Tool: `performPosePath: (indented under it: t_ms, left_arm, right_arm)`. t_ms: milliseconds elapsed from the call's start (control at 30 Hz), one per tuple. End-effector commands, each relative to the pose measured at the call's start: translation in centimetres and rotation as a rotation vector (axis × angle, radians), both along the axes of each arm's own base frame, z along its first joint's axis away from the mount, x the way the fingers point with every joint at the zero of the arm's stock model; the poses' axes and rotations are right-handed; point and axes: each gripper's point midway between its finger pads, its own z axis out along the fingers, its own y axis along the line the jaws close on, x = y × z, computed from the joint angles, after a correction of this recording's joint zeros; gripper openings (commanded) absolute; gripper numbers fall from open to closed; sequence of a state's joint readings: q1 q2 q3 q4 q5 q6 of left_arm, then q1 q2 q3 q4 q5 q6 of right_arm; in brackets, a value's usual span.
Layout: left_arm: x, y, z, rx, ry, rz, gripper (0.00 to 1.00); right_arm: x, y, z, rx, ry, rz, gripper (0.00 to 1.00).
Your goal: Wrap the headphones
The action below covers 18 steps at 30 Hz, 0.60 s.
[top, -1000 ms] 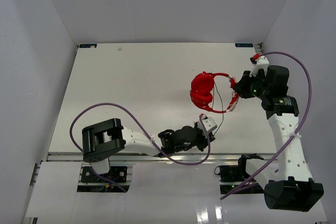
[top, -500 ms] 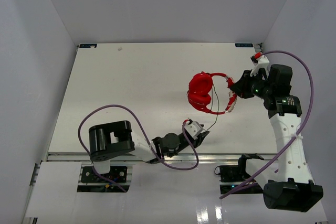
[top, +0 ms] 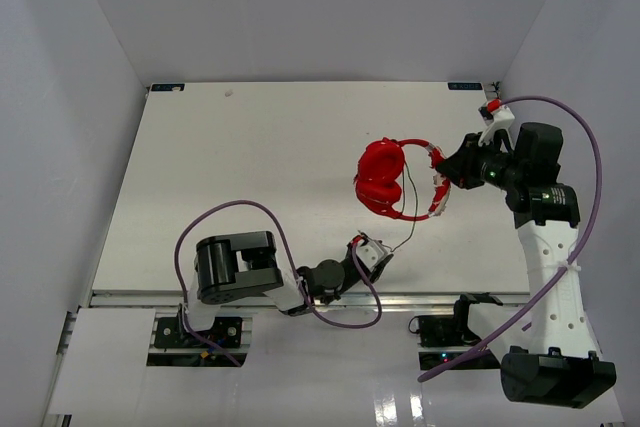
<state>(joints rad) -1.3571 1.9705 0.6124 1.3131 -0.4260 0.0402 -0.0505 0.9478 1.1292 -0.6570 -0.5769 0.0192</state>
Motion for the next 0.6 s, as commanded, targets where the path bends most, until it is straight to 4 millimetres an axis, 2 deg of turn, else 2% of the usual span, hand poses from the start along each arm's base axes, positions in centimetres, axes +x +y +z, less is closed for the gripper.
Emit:
performPosePath:
  t_ms: [0,133,267,333,433,567]
  left_arm:
    - [1.1,0.0,1.8,-0.103,-0.001,0.043,0.49]
    - [1.7,-0.5,2.0,-0.147,0.033,0.057,0.46]
    - [0.7,0.1,2.0,-0.211,0.118,0.029,0.50]
    - [-0.5,1.5,1.5,-0.269,0.212,-0.005,0.57]
    - [-1.9,2.5,2.3,-0.337,0.322,-0.043,0.64]
    - [-3.8,3.1,1.9,-0.359,0.501,-0.084,0.67]
  right_arm:
    - [-1.0,1.2,3.5,0.063,-0.080,0.059,0.08]
    - [-1.5,1.4,3.5,0.064,-0.076,0.072,0.08]
    - [-1.6,1.3,3.7,0.054,-0.079,0.074,0.08]
    - [-1.7,1.3,3.9,0.051,-0.083,0.072,0.08]
    - [-1.6,1.2,3.7,0.049,-0.080,0.066,0.08]
    - [-1.5,1.1,3.3,0.045,-0.076,0.062,0.08]
